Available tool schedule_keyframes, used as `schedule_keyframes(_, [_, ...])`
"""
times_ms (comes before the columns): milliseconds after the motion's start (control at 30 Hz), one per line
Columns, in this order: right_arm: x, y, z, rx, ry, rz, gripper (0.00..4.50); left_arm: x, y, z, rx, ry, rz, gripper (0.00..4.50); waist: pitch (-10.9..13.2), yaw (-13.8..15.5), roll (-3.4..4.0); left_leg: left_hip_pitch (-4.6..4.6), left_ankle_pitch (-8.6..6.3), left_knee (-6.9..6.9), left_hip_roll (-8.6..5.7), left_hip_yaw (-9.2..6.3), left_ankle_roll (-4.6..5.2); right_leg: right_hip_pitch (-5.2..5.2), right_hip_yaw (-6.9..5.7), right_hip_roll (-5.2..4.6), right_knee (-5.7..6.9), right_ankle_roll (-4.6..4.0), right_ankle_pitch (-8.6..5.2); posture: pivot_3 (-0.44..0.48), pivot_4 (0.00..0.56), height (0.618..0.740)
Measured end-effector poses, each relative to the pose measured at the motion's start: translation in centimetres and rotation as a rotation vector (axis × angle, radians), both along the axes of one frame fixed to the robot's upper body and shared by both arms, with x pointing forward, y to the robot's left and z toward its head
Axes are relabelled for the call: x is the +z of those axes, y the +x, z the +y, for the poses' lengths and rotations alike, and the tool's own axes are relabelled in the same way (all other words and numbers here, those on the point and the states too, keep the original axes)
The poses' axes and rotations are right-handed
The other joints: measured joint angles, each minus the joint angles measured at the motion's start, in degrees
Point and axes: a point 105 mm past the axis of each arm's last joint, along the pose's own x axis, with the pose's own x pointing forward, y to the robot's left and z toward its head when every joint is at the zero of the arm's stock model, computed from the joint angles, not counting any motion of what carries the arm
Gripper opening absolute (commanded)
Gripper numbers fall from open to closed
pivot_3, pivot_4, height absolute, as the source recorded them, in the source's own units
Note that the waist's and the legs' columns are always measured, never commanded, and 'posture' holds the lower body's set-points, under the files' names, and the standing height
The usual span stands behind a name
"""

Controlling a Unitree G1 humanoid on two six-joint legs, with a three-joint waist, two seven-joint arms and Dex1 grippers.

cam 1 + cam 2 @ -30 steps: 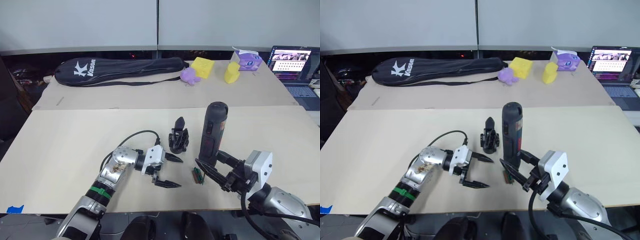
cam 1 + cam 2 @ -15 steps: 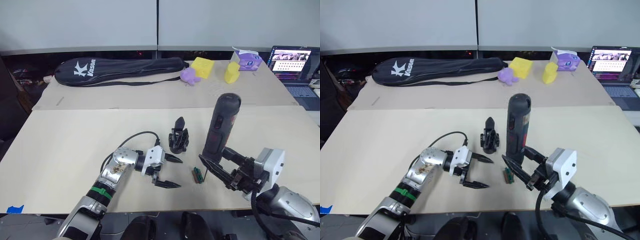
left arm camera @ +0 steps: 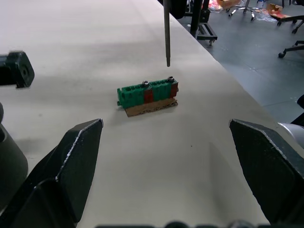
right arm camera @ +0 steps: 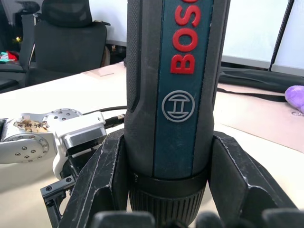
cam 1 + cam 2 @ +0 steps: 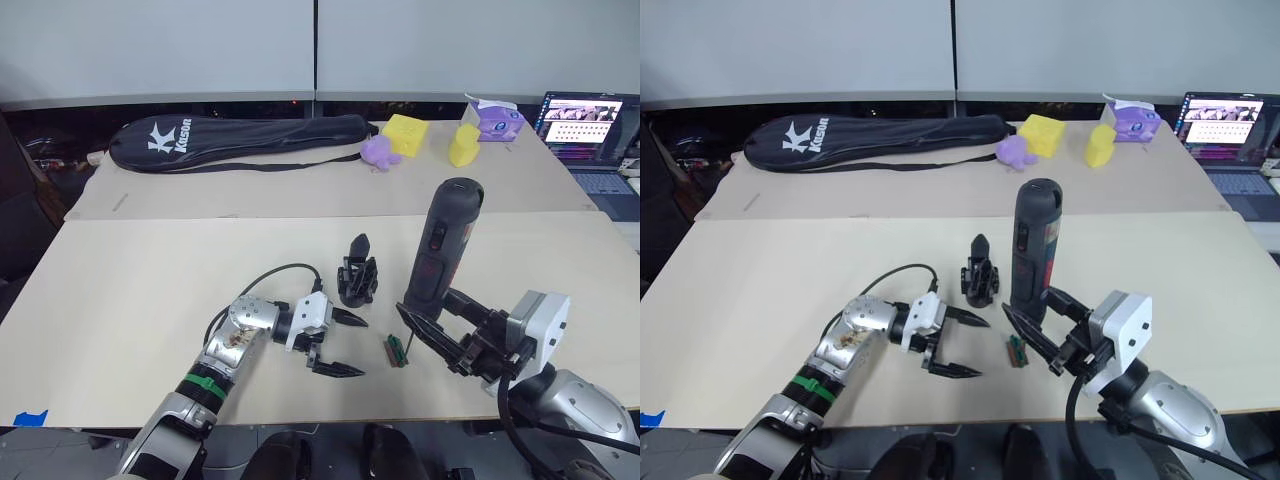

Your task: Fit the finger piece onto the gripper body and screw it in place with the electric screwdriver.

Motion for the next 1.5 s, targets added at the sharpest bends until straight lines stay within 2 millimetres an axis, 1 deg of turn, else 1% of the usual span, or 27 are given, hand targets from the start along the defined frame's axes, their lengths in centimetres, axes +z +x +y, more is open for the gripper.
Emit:
schedule_keyframes(200, [-0.1,0.0,0.2,0.008,0.001,0.006,1.92,0.0,0.0,0.0,-0.002,-0.001,-0.011,4.5,0.0,0.0,0.0,0.0,0.0,0.0,0.0,0.0,0.01,0.0,0.0,0.0,0.0,0.0,0.0,0.0,0.15,0.723])
schedule_keyframes(1033, [-1.1,-0.1,-0.1,0.003,-0.029,0.035,1.92,-0.3,0.0,0.0,-0.001,-0.001,-0.014,4.5,0.0,0.0,0.0,0.0,-0.01,0.0,0.0,0.0,0.02,0.0,0.0,0.0,0.0,0.0,0.0,0.0,0.15,0.723])
schedule_keyframes(1500, [-0.9,-0.1,0.1,0.015,-0.031,0.027,1.92,-0.2,0.1,-0.1,-0.003,-0.003,-0.019,4.5,0.0,0.0,0.0,0.0,-0.02,0.0,0.0,-0.01,0.03,0.0,0.0,0.0,0.0,0.0,0.0,0.0,0.15,0.723])
